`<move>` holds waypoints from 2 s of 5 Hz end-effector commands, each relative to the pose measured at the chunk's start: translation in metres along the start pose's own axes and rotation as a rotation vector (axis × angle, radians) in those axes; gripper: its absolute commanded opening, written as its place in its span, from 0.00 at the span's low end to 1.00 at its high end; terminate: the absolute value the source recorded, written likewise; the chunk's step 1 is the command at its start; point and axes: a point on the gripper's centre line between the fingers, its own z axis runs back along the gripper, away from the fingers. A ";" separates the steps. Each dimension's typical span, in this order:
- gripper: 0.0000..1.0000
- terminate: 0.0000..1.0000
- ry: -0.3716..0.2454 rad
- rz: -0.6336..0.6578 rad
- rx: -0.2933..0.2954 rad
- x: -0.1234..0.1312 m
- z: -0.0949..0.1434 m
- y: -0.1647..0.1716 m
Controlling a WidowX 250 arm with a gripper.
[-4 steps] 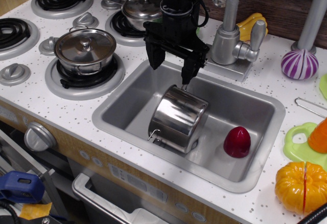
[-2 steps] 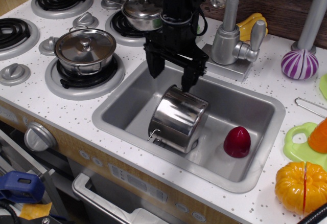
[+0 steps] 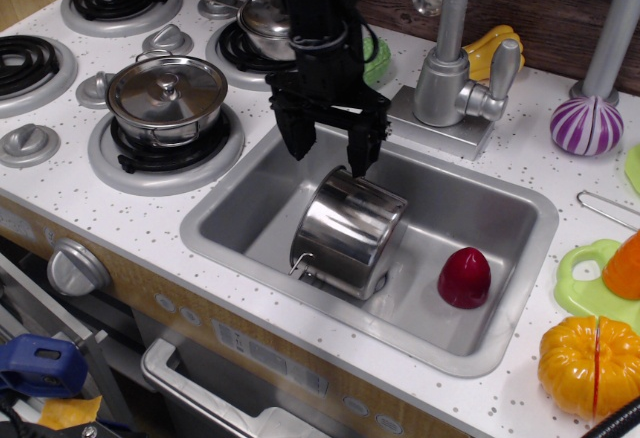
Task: Flip pot upright in sink
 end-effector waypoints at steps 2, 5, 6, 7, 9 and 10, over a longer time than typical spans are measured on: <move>1.00 0.00 -0.057 0.011 -0.096 0.003 0.004 0.001; 1.00 0.00 -0.113 0.088 -0.116 -0.004 -0.017 -0.007; 1.00 0.00 -0.109 0.109 -0.157 -0.004 -0.021 -0.017; 1.00 0.00 -0.105 0.133 -0.201 -0.004 -0.019 -0.028; 0.00 0.00 -0.119 0.175 -0.235 -0.007 -0.016 -0.049; 0.00 0.00 -0.172 0.130 -0.054 -0.008 -0.014 -0.063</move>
